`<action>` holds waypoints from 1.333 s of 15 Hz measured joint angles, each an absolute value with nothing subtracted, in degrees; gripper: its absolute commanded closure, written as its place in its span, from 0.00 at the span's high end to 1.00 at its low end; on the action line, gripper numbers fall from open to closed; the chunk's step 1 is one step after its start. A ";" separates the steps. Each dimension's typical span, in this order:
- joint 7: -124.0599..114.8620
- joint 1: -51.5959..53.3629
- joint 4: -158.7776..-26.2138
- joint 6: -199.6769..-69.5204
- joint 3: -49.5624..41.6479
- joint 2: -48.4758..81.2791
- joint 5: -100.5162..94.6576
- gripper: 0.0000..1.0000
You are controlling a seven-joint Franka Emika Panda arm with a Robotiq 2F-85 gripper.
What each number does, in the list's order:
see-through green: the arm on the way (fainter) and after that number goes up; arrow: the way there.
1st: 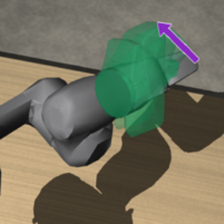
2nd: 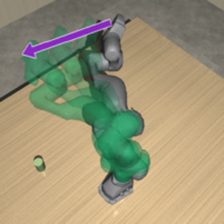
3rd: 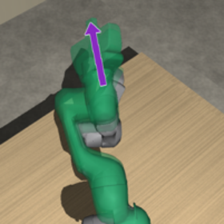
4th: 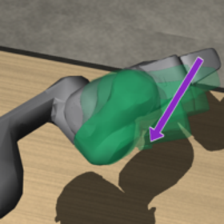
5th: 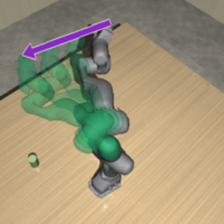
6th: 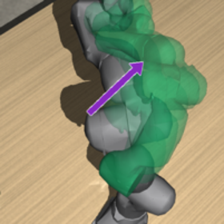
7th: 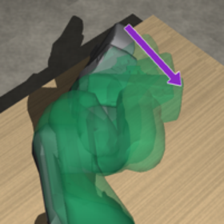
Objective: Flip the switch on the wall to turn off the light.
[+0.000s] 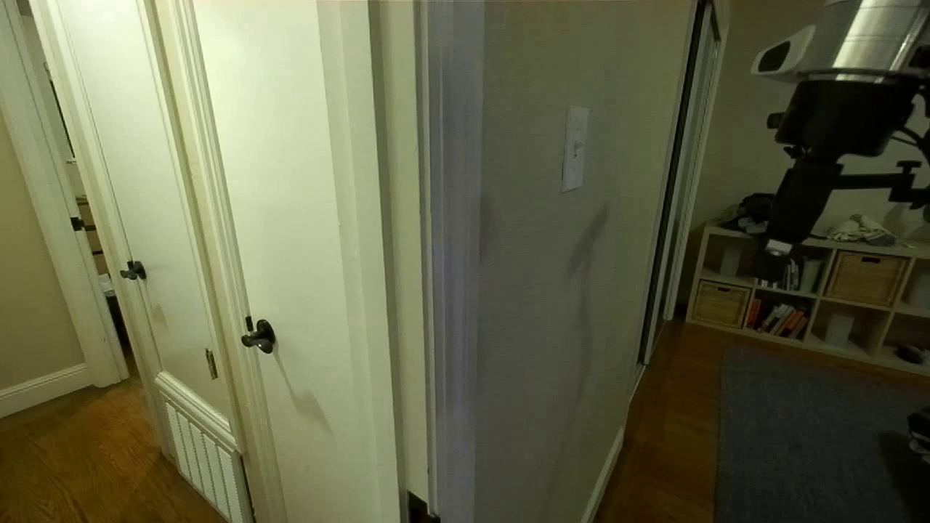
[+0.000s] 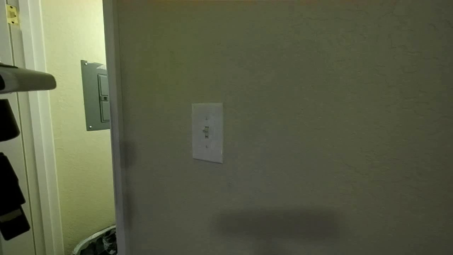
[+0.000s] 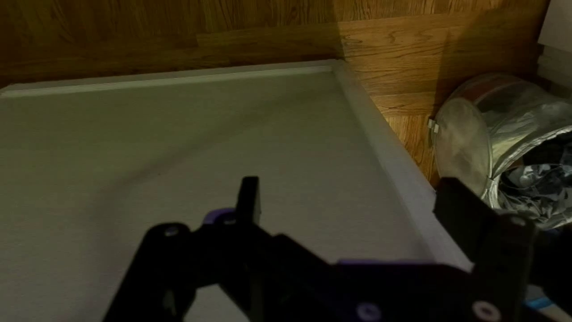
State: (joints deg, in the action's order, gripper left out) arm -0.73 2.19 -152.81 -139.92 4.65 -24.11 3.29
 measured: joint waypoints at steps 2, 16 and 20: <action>-0.77 1.72 -152.55 -141.66 4.36 -23.70 2.37 1.00; -0.97 -6.14 -142.46 -162.93 1.73 -11.86 -8.84 1.00; -0.99 -7.04 -136.73 -165.19 1.56 -7.20 -11.04 0.68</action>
